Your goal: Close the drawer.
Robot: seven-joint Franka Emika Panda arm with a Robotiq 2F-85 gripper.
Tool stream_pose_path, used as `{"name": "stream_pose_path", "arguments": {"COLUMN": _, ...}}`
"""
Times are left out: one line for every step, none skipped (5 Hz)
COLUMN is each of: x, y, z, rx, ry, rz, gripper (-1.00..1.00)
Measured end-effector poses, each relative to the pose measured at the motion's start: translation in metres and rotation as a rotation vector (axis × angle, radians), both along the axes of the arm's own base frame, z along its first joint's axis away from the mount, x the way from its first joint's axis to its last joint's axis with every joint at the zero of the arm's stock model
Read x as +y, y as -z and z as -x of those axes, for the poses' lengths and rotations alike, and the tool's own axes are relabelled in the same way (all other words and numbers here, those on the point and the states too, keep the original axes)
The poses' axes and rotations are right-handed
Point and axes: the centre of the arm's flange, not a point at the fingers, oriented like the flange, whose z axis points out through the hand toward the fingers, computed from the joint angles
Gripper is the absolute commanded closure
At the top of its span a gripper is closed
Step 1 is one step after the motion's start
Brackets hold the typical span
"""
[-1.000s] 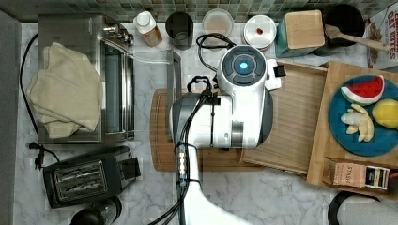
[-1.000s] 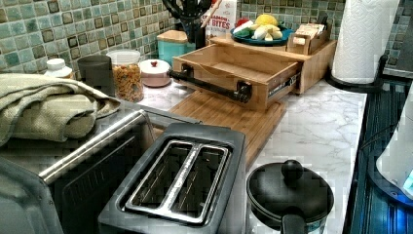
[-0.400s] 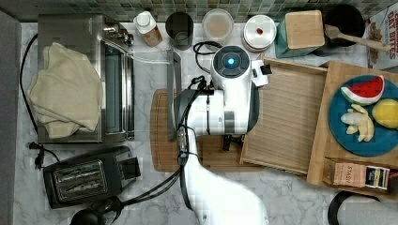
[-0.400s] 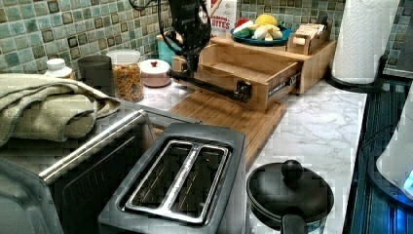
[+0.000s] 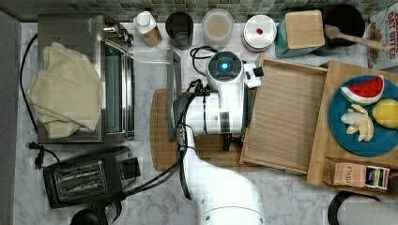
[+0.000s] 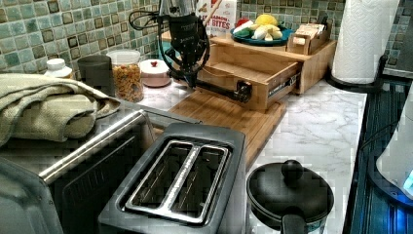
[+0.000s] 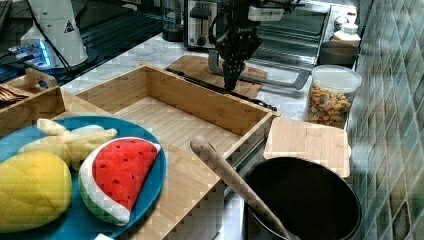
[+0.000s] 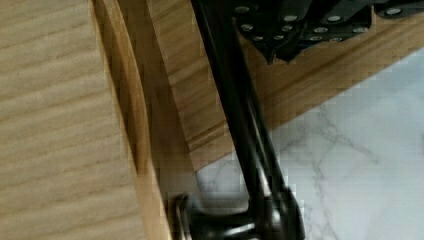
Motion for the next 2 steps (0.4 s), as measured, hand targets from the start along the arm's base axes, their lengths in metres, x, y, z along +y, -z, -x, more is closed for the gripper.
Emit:
{"name": "stream_pose_path", "arguments": {"x": 0.0090, "y": 0.0060, "z": 0.0005, "rx": -0.054, "ry": 0.002, "rz": -0.005, "gripper": 1.00}}
{"name": "stream_pose_path", "arguments": {"x": 0.0173, "y": 0.0081, "z": 0.0005, "rx": -0.113, "ry": -0.033, "rz": 0.035, "gripper": 1.00}}
